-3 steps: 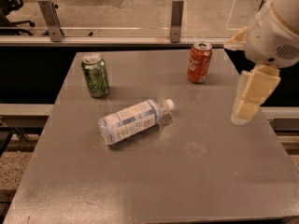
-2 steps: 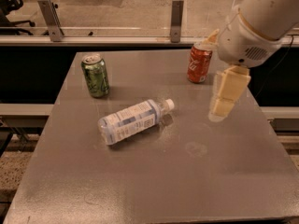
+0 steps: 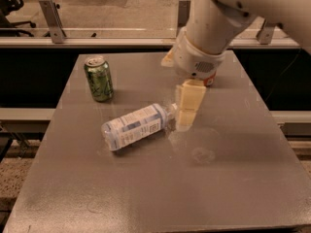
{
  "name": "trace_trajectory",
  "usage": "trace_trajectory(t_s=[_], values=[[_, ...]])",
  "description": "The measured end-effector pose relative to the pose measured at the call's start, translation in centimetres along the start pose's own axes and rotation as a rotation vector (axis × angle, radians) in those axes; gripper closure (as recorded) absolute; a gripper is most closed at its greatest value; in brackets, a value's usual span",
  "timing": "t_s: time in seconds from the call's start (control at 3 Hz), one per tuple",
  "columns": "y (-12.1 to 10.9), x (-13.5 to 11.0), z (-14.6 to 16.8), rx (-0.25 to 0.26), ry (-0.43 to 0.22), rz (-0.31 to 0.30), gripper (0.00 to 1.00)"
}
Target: Move blue plastic bottle near green can
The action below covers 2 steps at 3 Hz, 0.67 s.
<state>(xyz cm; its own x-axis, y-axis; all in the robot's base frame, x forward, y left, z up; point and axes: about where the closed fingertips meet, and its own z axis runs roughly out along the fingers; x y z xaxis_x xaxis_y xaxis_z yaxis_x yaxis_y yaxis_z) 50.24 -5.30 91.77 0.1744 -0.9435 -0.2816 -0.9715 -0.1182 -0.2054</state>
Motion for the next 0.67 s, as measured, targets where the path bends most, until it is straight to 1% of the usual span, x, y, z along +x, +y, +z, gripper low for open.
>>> trace_trajectory(t_s=[0.33, 0.67], values=[[0.0, -1.9, 3.3, -0.073, 0.009, -0.050, 0.00], [0.8, -2.9, 6.4, -0.144, 0.048, -0.096, 0.03]])
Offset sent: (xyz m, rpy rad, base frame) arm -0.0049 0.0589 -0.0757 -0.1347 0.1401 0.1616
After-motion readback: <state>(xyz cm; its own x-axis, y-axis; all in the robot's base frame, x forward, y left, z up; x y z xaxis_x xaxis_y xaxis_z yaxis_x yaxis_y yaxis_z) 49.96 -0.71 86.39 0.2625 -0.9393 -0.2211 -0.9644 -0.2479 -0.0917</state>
